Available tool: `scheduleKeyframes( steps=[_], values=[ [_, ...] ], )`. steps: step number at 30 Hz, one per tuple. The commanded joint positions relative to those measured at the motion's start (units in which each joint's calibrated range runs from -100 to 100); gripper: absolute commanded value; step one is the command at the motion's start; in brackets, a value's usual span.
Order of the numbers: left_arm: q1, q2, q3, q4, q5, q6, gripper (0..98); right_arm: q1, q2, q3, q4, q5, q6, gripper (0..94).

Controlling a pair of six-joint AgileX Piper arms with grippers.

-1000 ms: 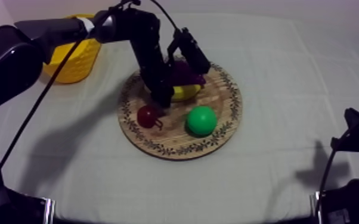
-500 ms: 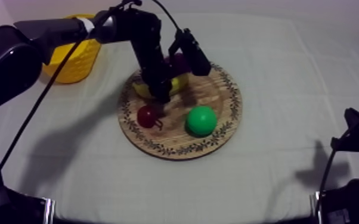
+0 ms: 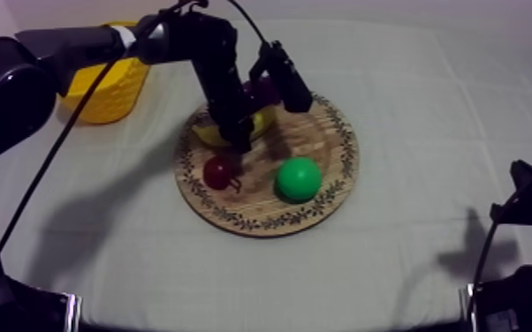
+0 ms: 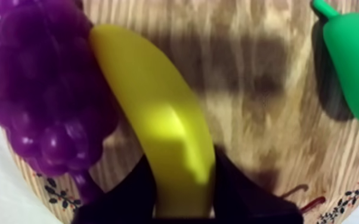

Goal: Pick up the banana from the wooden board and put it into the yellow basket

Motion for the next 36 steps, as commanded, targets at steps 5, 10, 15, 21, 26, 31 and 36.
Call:
scheduleKeyframes(
  steps=[5, 10, 15, 21, 26, 31, 36],
  values=[
    [-0.24, -3.96, 4.31, 0.11, -3.19, -0.51, 22.8, 0.02, -0.02, -0.03, 0.02, 0.00, 0.01, 0.2],
    [-0.02, -8.43, 6.02, 0.26, -3.70, -0.25, 22.2, 0.02, -0.02, -0.03, 0.02, 0.00, 0.01, 0.2],
    [0.49, -13.55, 5.40, -0.08, -2.02, 0.49, 21.4, 0.02, -0.02, -0.03, 0.02, 0.00, 0.01, 0.2],
    [-0.33, -20.70, 4.27, -0.49, 0.08, 1.13, 21.3, 0.02, -0.02, -0.03, 0.02, 0.00, 0.01, 0.2],
    [-3.05, -27.73, 2.52, -0.70, 2.09, 1.63, 21.3, 0.02, -0.02, -0.03, 0.02, 0.00, 0.01, 0.2],
    [-8.17, -35.04, 2.04, 0.23, 2.03, 1.18, 21.7, 0.02, -0.02, -0.03, 0.02, 0.00, 0.01, 0.2],
    [-14.08, -39.68, 2.52, 1.13, 1.40, 0.55, 22.2, 0.02, -0.02, -0.03, 0.02, 0.00, 0.01, 0.2]
  ],
)
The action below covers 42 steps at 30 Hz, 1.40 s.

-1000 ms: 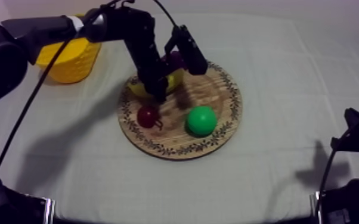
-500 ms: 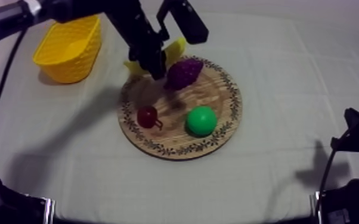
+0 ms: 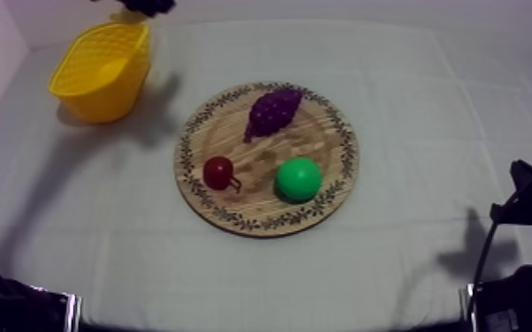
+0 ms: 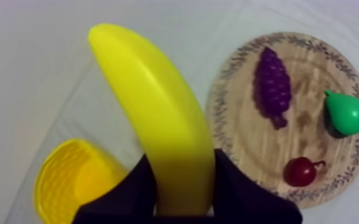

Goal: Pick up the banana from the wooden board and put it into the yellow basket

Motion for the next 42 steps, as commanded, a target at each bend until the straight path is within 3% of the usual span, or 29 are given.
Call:
scheduleKeyframes(
  steps=[1, 8, 16, 42],
  values=[
    [-4.10, -1.66, 0.28, 0.27, -0.39, -0.38, 22.2, 0.02, -0.02, -0.03, 0.02, 0.00, 0.01, 0.2],
    [-11.36, -0.63, 4.22, 3.21, -4.54, -3.15, 22.1, 0.02, -0.02, -0.03, 0.02, 0.00, 0.01, 0.2],
    [-15.14, 4.30, 6.89, 4.86, -9.33, -5.13, 22.3, 0.02, -0.02, -0.03, 0.02, 0.00, 0.01, 0.2],
    [-18.19, 21.19, 5.43, 9.57, -14.96, -9.74, 22.6, 0.02, -0.02, -0.03, 0.02, 0.00, 0.01, 0.2]
  ],
)
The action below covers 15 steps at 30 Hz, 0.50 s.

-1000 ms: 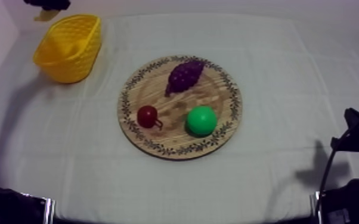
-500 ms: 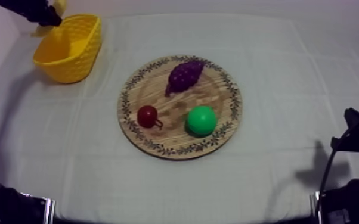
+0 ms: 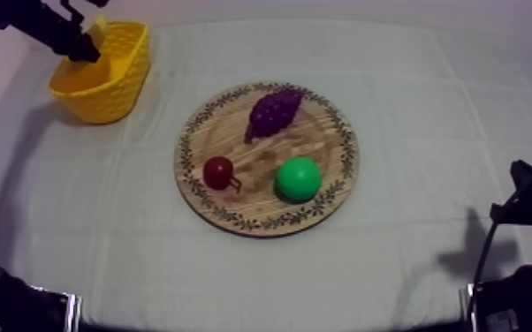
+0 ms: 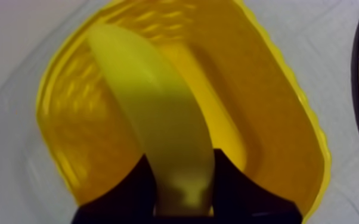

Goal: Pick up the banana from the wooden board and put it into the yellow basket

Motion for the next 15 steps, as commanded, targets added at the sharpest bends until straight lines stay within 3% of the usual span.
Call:
scheduleKeyframes(
  steps=[1, 15],
  values=[
    [0.01, 0.64, 0.08, 0.26, -0.16, -0.22, 22.6, 0.02, -0.02, -0.03, 0.02, 0.00, 0.00, 0.2],
    [0.43, 6.79, -1.71, 2.20, -1.59, -1.33, 24.6, 0.02, -0.02, -0.03, 0.02, 0.00, 0.00, 0.2]
  ],
)
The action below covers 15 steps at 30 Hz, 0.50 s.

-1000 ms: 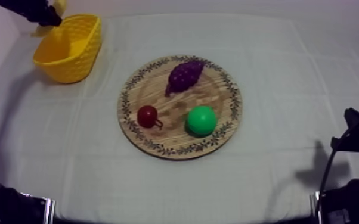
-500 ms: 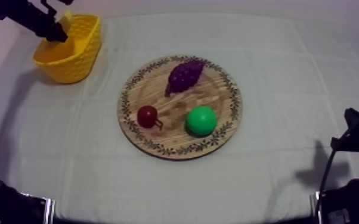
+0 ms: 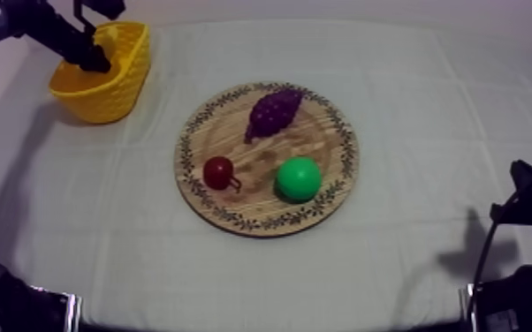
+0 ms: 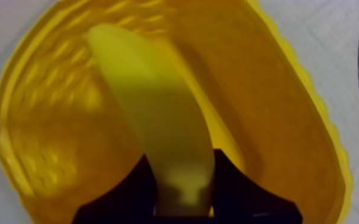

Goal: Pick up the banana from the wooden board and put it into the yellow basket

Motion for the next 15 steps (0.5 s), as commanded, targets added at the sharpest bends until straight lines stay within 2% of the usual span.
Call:
scheduleKeyframes(
  steps=[1, 9, 15],
  values=[
    [-0.01, 0.59, -0.04, 0.23, -0.35, -0.01, 26.5, 0.02, -0.02, -0.03, 0.02, 0.00, 0.00, 0.2],
    [-0.04, 2.38, -0.08, 0.93, -0.69, 0.07, 53.2, 0.02, -0.02, -0.03, 0.02, 0.00, 0.00, 0.2],
    [-0.16, 3.17, -0.17, 1.48, -0.71, 0.00, 62.1, 0.02, -0.02, -0.03, 0.02, 0.00, 0.00, 0.2]
  ],
)
